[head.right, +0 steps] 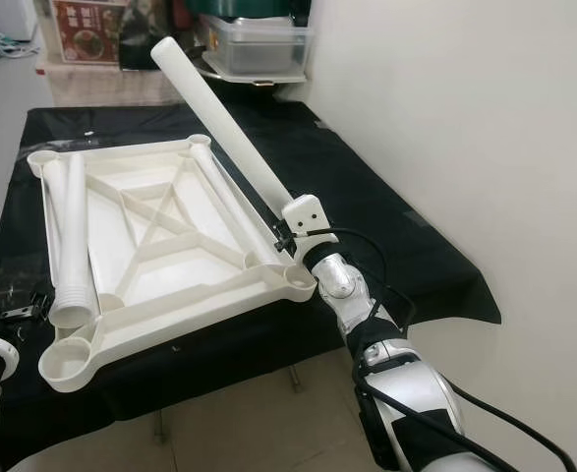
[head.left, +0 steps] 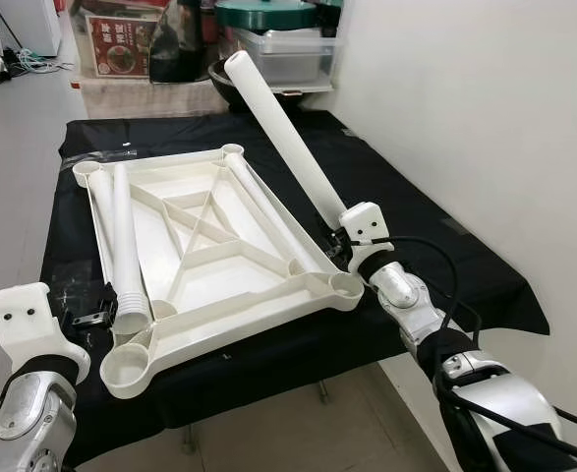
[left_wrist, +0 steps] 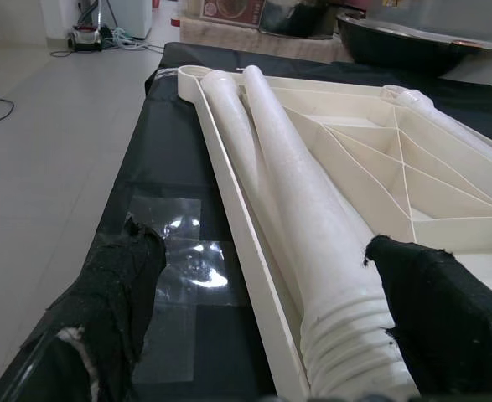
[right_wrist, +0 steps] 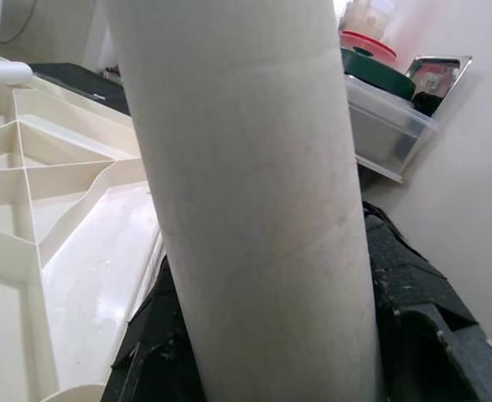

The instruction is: Building children table

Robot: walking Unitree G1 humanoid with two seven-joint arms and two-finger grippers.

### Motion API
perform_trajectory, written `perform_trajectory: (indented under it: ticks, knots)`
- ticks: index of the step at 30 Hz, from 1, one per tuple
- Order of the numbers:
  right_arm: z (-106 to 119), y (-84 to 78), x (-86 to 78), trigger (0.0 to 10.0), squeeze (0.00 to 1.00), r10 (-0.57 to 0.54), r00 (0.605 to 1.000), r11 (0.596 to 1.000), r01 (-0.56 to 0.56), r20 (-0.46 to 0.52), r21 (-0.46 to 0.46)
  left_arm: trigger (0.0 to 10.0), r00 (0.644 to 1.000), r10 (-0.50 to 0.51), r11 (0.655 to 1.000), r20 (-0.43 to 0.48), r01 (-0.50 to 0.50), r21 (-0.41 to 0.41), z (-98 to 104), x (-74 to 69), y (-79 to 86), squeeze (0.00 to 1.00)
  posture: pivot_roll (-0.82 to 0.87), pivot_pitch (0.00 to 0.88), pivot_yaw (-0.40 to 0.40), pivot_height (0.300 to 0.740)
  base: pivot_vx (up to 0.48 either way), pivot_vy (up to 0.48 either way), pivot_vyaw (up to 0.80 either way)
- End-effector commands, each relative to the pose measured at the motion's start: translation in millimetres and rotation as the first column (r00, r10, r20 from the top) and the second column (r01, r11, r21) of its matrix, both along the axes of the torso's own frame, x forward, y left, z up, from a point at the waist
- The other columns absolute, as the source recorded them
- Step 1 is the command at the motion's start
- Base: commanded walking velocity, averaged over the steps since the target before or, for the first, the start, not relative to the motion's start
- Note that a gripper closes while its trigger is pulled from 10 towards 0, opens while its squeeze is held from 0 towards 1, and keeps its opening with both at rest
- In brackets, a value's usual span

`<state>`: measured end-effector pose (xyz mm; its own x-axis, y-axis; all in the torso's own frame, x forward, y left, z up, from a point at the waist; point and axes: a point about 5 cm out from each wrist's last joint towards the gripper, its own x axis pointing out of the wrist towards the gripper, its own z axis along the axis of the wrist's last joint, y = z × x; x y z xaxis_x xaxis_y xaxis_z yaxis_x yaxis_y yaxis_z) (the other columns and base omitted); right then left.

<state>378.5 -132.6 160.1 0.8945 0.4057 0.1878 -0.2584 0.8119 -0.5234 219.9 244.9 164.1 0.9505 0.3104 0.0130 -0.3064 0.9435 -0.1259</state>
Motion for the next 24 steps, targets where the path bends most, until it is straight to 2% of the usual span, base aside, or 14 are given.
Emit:
perform_trajectory:
  ticks: [1,5,8,11,18,24]
  knots:
    - [-9,-3.8,-2.9,10.0,0.00,-0.004,0.999,1.000,0.005,-0.044,0.029,10.0,1.000,-0.001,1.000,-0.003,0.001,-0.001,-2,0.3,-1.4,0.00,0.17,0.000,-0.121,0.740,0.000,0.000,0.00]
    - [-15,4.1,-7.4,10.0,0.00,0.043,0.997,0.997,-0.039,-0.059,0.066,10.0,1.000,-0.007,1.000,-0.001,0.007,-0.002,-1,2.0,-2.9,0.00,0.17,0.000,-0.116,0.740,0.000,0.000,0.00]
    - [-16,22.9,-13.0,10.0,0.00,0.119,0.992,0.987,-0.115,-0.035,0.111,10.0,1.000,-0.013,1.000,0.003,0.013,0.002,0,3.9,-2.3,0.00,0.17,0.000,-0.115,0.740,0.000,0.000,0.00]
    - [-20,31.5,-14.9,10.0,0.00,0.156,0.986,0.977,-0.145,-0.062,0.156,10.0,1.000,-0.013,1.000,0.003,0.013,0.005,1,4.2,-1.2,0.00,0.17,0.000,-0.117,0.740,0.000,0.000,0.00]
    - [-28,43.1,-21.1,10.0,0.00,0.235,0.966,0.953,-0.207,-0.111,0.221,10.0,1.000,-0.014,1.000,0.002,0.014,0.002,0,5.0,-2.7,0.00,0.17,0.000,-0.119,0.740,0.000,0.000,0.00]
    - [-26,41.6,-18.6,10.0,0.00,0.227,0.966,0.950,-0.193,-0.120,0.246,10.0,1.000,-0.016,1.000,0.001,0.016,-0.002,-2,5.4,-4.4,0.00,0.17,0.000,-0.120,0.740,0.000,0.000,0.00]
